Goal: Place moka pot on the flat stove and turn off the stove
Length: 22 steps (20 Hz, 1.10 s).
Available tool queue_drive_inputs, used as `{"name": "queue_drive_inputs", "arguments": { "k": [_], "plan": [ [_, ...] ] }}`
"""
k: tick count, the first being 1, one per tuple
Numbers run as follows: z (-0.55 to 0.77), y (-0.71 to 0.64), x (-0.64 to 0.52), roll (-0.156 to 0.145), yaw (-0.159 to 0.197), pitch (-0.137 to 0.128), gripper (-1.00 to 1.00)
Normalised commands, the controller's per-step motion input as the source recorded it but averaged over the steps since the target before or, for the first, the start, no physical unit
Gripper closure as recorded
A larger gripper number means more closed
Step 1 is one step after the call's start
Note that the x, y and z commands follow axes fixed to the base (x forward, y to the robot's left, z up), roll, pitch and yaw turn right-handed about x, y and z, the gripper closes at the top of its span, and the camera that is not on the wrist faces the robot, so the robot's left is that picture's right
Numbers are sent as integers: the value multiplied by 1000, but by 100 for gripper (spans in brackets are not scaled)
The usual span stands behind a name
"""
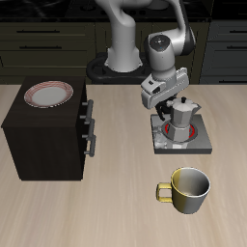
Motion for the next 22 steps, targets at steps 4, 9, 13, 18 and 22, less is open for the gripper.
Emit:
{"name": "queue_drive_inputs", "arguments": {
  "k": [4,9,13,18,22],
  "plan": [
    [136,47,-72,66,-33,14,100],
    [178,71,-12,54,-91,18,100],
    [119,-35,-17,37,-55,33,100],
    [147,34,151,2,-91,4,100],
    [212,47,310,-16,-151,15,100]
  ]
}}
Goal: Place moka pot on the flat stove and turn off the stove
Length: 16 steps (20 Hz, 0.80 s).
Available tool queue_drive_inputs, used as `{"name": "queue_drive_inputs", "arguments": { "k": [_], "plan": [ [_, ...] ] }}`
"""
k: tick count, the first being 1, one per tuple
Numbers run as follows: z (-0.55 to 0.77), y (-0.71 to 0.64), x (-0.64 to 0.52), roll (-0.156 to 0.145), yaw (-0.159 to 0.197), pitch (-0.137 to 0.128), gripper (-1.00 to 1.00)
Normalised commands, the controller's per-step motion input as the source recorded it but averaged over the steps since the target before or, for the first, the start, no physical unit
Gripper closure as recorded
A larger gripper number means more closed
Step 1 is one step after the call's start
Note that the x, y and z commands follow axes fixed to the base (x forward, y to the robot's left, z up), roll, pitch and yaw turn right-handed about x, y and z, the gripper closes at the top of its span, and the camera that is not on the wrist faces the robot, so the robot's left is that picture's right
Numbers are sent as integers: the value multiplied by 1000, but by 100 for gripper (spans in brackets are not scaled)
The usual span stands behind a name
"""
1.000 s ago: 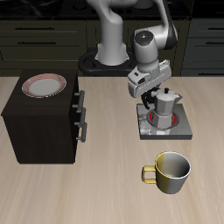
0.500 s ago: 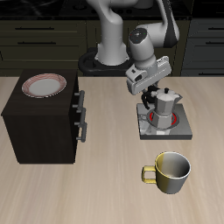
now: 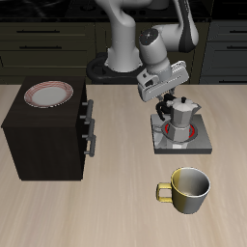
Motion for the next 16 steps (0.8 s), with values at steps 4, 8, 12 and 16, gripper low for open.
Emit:
{"name": "queue_drive_inputs", "arguments": {
  "k": [4,8,12,16],
  "plan": [
    [112,133,136,18,-67,19,100],
    [101,147,135,21,-93,26,100],
    [1,93,47,26,-54,41,100],
    [0,24,187,22,-89,51,100]
  ]
}}
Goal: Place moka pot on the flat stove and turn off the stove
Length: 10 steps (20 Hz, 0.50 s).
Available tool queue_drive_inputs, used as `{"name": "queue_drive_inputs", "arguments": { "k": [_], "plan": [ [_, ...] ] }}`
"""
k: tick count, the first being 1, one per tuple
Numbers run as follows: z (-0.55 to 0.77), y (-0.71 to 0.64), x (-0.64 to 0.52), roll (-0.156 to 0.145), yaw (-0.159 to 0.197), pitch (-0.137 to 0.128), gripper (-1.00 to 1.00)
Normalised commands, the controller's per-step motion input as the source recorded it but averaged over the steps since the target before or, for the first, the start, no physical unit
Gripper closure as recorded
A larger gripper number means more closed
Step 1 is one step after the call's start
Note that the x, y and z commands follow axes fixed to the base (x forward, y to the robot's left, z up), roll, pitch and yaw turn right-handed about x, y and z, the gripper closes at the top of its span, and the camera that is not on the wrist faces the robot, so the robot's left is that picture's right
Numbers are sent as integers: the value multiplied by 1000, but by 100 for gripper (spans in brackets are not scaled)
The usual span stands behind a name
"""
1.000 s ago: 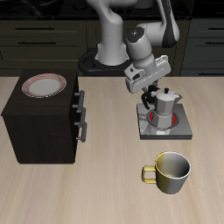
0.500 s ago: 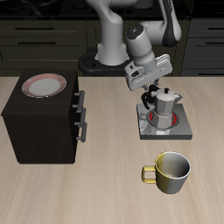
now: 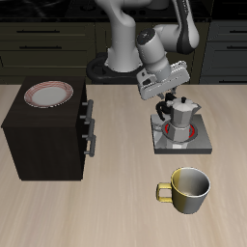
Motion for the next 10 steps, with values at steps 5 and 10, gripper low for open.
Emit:
{"name": "queue_drive_inputs", "arguments": {
  "k": [5,10],
  "plan": [
    [25,123,201,-30,-77,-10,100],
    [97,144,276,-18,-114,-20,100]
  ]
}}
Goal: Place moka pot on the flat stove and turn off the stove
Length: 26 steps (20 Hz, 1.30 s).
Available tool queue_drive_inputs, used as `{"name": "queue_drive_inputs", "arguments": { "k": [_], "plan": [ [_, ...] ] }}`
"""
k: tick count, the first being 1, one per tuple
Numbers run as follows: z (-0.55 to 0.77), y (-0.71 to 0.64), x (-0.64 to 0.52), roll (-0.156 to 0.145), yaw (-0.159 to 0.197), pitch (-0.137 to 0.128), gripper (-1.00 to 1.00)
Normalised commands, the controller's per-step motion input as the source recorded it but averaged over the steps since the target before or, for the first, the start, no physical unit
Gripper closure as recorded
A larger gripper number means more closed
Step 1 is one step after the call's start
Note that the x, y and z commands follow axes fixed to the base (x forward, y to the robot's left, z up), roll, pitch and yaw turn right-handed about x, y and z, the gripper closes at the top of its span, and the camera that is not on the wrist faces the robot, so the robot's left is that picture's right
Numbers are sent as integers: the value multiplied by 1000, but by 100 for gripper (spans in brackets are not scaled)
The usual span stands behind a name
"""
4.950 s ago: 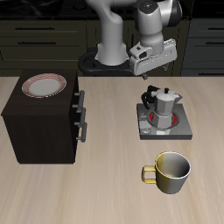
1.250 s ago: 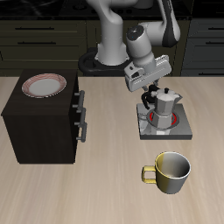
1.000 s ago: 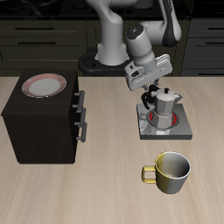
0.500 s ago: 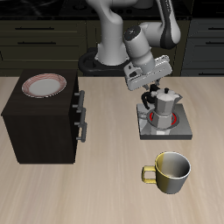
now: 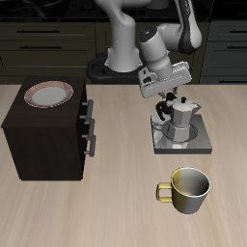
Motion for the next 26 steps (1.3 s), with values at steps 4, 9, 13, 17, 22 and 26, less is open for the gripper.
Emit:
{"name": "queue_drive_inputs", "arguments": {
  "k": [4,9,13,17,22,26],
  "plan": [
    [12,125,149,-8,-51,1,100],
    [39,117,143,-1,-65,-2,100],
    [93,117,156,10,-91,-20,100],
    [-10,59,128,-12,-34,8,100],
    [119,20,184,-30,-78,-14,100],
    [20,92,107,-8,-55,-9,100]
  ]
}}
